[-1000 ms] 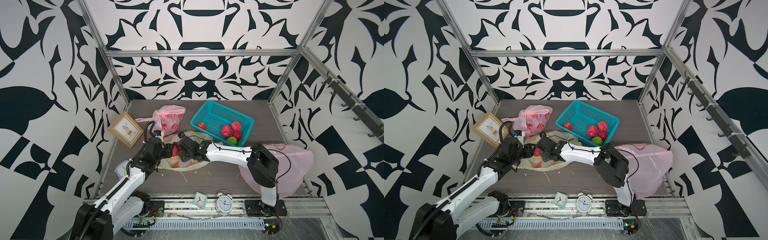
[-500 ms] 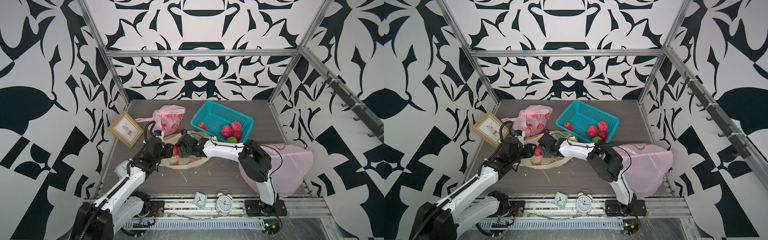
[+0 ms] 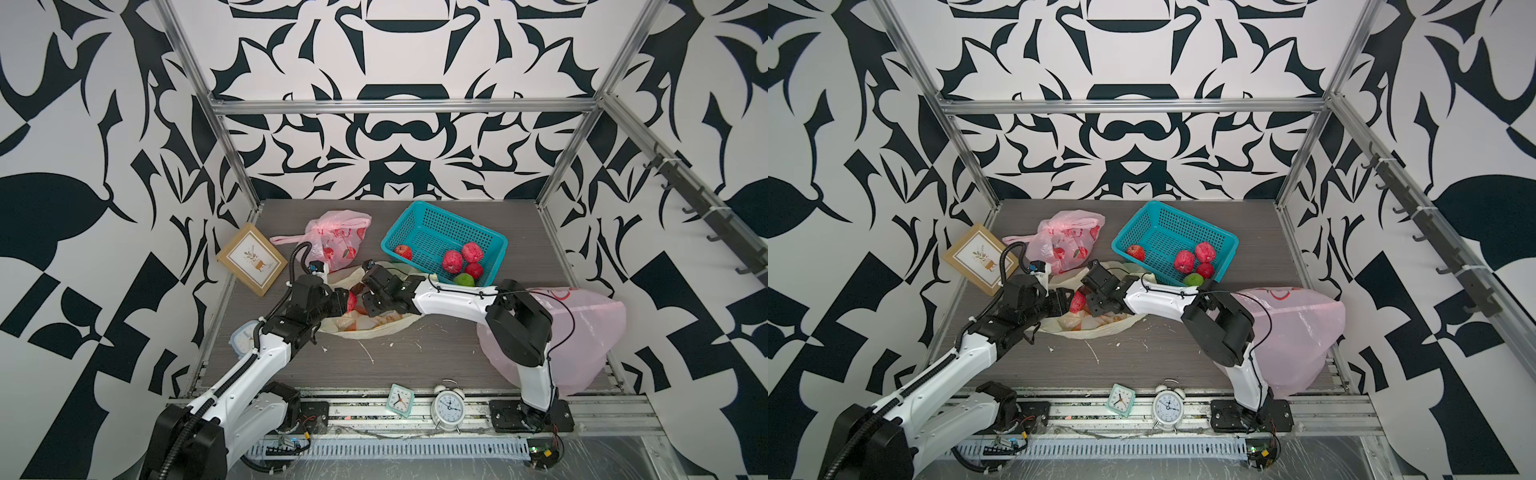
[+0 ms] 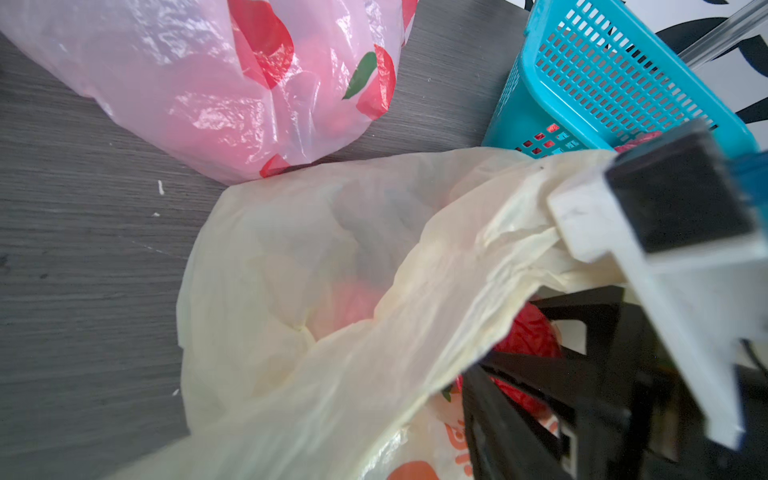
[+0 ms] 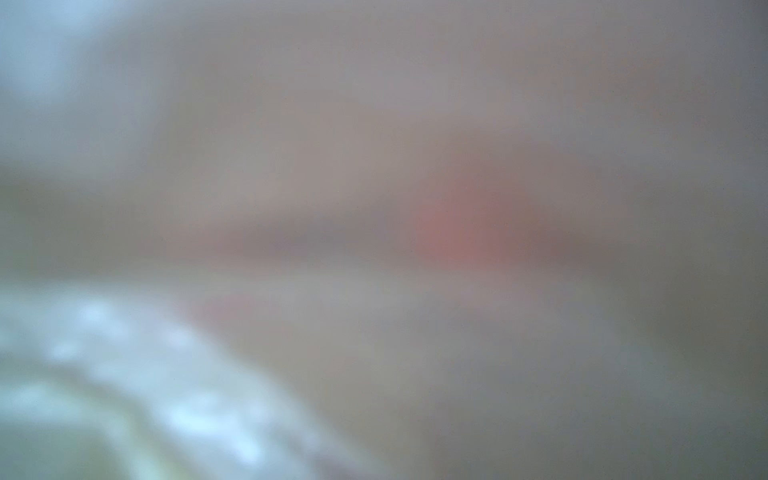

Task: Untie the knot of a plastic bag & take out the apple
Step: Pick up the apple from the plastic bag.

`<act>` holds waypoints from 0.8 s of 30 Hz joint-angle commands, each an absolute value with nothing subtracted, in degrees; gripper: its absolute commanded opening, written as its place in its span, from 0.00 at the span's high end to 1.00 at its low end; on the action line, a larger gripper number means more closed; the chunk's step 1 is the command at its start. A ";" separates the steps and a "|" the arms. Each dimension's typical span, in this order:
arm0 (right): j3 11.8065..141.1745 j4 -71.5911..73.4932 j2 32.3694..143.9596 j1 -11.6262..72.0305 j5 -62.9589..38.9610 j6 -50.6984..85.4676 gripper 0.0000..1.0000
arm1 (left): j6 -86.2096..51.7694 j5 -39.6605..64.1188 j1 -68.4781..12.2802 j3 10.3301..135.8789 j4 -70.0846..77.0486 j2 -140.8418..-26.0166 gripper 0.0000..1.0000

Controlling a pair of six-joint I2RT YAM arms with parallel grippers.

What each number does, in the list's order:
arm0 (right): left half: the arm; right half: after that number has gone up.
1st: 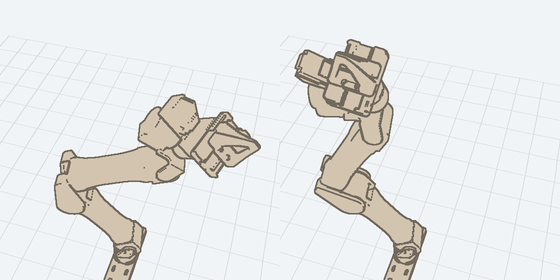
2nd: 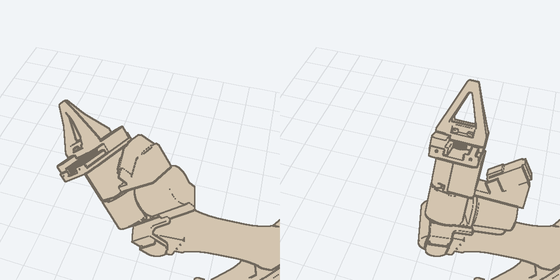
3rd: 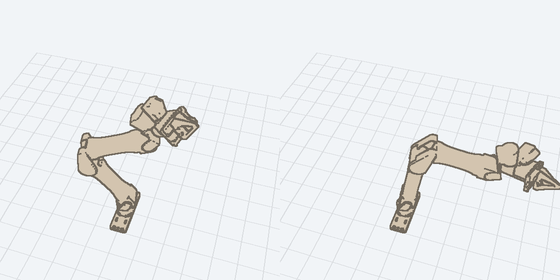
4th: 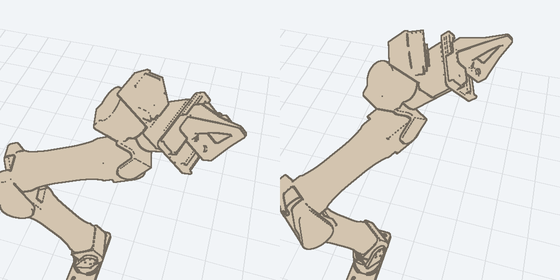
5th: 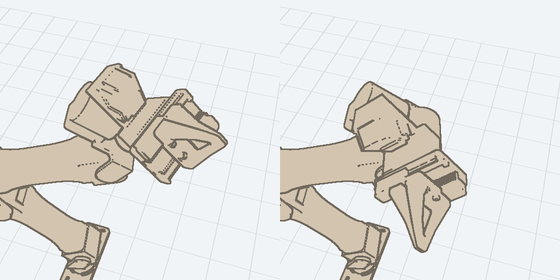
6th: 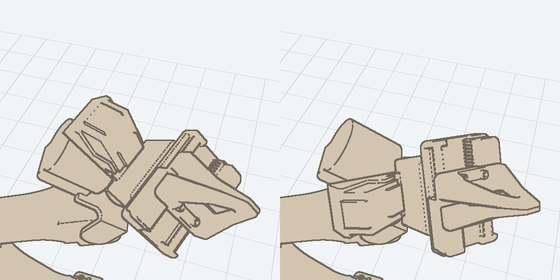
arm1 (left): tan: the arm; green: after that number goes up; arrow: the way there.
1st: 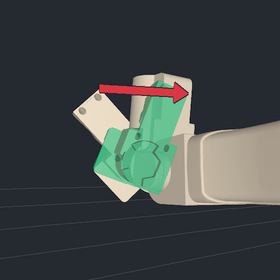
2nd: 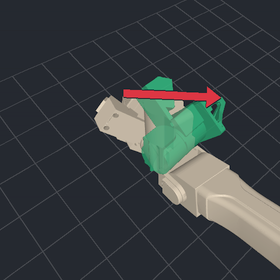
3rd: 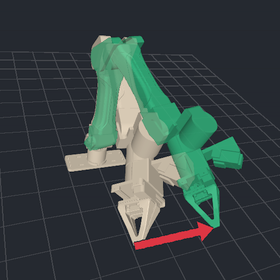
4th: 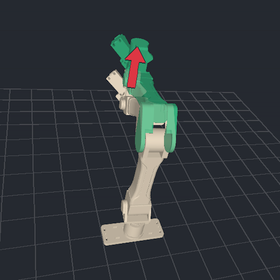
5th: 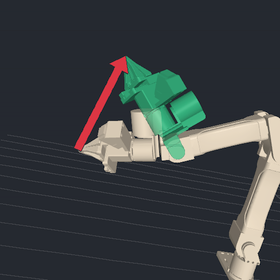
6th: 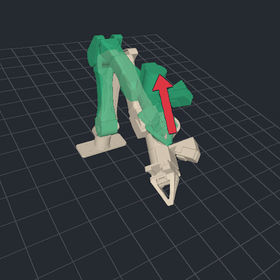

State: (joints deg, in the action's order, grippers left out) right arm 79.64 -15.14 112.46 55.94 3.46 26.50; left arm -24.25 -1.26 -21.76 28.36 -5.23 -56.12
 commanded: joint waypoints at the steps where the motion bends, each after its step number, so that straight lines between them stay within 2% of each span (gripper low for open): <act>1: 78.11 -12.44 104.85 56.08 -1.16 22.19 0.62 | -22.39 -1.98 -21.66 29.60 -6.50 -55.60 0.41; 8: 77.10 -15.20 94.27 54.35 -21.85 13.74 0.62 | -19.35 -1.15 -21.88 30.65 -6.72 -53.35 0.40; 11: 76.03 -12.88 89.47 52.49 -32.90 13.53 0.62 | -18.18 1.25 -22.03 31.46 -6.74 -53.24 0.40; 13: 74.89 -9.94 86.11 50.75 -36.67 14.70 0.61 | -17.40 2.74 -22.46 32.13 -6.75 -53.35 0.40; 18: 71.72 -2.89 77.22 44.31 -35.38 17.58 0.61 | -14.30 0.52 -26.38 33.54 -8.00 -53.70 0.34; 21: 70.94 -3.52 72.93 41.17 -26.55 16.16 0.60 | -12.61 -3.03 -29.64 34.86 -10.03 -54.22 0.31; 24: 72.18 -9.30 71.26 39.20 -10.33 13.82 0.59 | -11.79 -5.95 -32.11 36.56 -12.55 -54.89 0.28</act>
State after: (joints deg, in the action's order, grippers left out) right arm 71.48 -7.79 72.75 39.99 -23.77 16.03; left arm -13.96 -2.44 -30.65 34.41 -9.17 -54.41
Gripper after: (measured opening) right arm 0.427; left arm 0.713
